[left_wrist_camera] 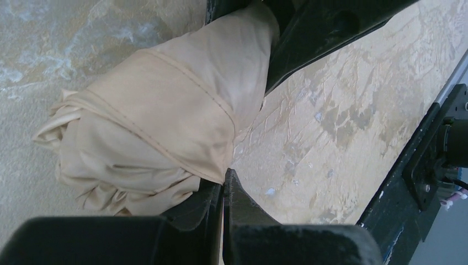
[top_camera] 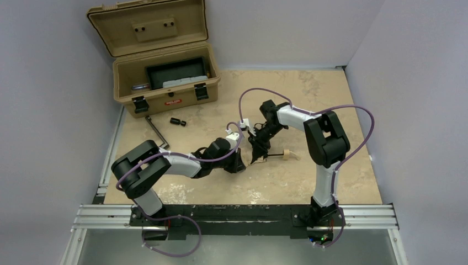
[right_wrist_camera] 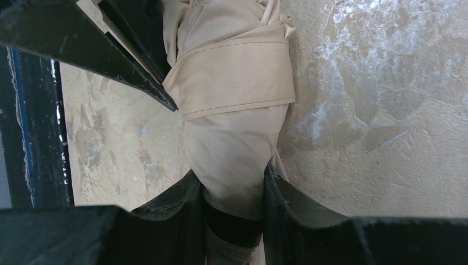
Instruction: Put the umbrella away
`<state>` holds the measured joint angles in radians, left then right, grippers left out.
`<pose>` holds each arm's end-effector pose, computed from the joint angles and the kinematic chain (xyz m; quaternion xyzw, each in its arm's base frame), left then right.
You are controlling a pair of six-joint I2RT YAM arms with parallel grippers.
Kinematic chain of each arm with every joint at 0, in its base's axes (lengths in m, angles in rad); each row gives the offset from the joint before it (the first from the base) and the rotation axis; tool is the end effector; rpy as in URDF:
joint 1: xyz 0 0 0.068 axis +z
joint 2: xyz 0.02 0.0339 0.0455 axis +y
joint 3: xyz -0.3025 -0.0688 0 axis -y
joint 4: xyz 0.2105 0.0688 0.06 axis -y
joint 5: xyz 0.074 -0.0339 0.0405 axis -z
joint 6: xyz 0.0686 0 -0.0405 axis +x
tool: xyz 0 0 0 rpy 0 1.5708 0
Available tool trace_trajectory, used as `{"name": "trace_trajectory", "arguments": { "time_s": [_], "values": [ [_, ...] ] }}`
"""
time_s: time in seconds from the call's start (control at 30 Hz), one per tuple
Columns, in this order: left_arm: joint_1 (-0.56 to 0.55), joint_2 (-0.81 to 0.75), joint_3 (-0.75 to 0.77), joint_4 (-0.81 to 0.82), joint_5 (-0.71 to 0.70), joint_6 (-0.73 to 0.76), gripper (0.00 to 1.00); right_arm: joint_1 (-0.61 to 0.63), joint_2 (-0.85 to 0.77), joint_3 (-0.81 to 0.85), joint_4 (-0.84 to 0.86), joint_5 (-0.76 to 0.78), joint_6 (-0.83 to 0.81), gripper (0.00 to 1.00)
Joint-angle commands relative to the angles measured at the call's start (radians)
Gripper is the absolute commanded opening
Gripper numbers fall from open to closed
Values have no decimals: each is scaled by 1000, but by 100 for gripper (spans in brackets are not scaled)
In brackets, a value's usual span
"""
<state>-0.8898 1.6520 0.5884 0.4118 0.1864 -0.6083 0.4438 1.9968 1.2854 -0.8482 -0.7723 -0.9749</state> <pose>0.1863 -0.2501 0.1744 0.1661 0.8778 -0.3618 0.2666 0.2910 0.1914 0.1738 -0.6050 0.7015 0.3621 0.1038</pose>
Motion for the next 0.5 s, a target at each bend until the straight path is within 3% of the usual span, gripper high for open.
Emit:
{"name": "trace_trajectory", "arguments": {
  "time_s": [0.0,0.47],
  "values": [
    [-13,55,20,-32,80,24,0,0,113,-42,23,204,33,0],
    [-18,37,65,-377,-212,34,0,-1,109,-45,17,202,24,0]
  ]
}}
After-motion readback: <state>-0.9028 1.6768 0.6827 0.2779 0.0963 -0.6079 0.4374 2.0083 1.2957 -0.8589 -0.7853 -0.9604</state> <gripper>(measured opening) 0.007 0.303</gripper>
